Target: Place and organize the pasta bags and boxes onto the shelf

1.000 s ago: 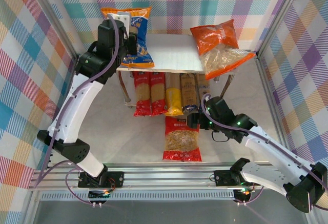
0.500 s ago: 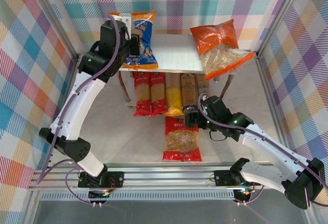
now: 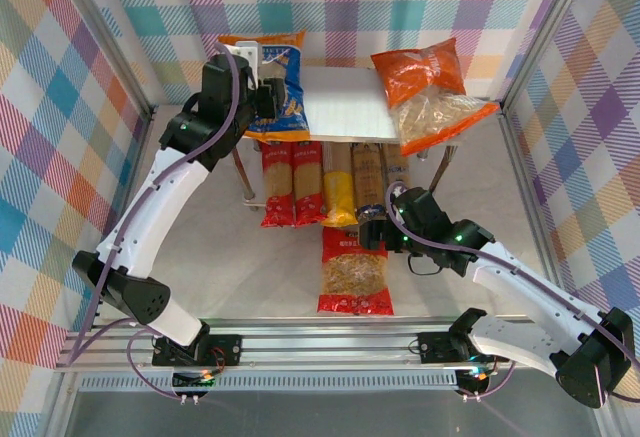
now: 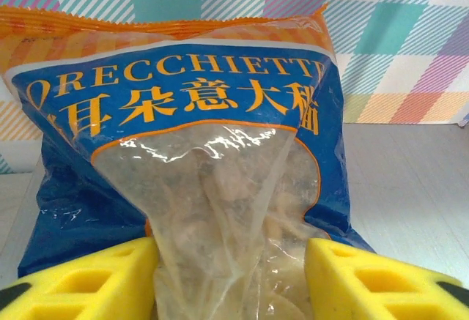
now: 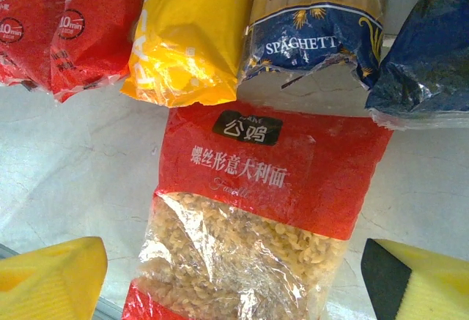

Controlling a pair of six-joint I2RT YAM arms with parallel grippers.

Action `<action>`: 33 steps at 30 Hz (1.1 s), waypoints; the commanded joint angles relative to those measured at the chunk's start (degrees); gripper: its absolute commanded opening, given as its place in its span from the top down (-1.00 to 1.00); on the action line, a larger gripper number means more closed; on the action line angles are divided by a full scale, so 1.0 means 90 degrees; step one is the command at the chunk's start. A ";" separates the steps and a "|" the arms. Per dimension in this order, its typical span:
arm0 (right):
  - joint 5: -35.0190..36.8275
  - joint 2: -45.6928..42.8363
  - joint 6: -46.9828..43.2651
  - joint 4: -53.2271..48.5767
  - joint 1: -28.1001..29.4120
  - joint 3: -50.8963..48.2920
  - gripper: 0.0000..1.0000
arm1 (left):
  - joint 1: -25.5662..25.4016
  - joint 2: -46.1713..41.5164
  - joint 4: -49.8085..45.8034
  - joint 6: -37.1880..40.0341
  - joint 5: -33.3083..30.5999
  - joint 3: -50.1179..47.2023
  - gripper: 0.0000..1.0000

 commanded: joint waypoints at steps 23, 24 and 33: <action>0.0768 -0.0109 0.0249 -0.0792 0.0841 0.0039 -0.83 | -0.0240 -0.3221 0.0579 0.0424 0.0279 -0.1698 -0.59; 0.0858 -0.0139 0.0382 -0.0833 0.0965 -0.0039 -0.83 | -0.0418 -0.3508 0.0400 0.0295 0.0218 -0.2027 -0.56; 0.1603 0.0100 0.1972 -0.0649 0.2245 -0.0881 -0.84 | -0.2001 -0.5232 -0.0359 -0.1448 -0.0598 -0.5557 -0.51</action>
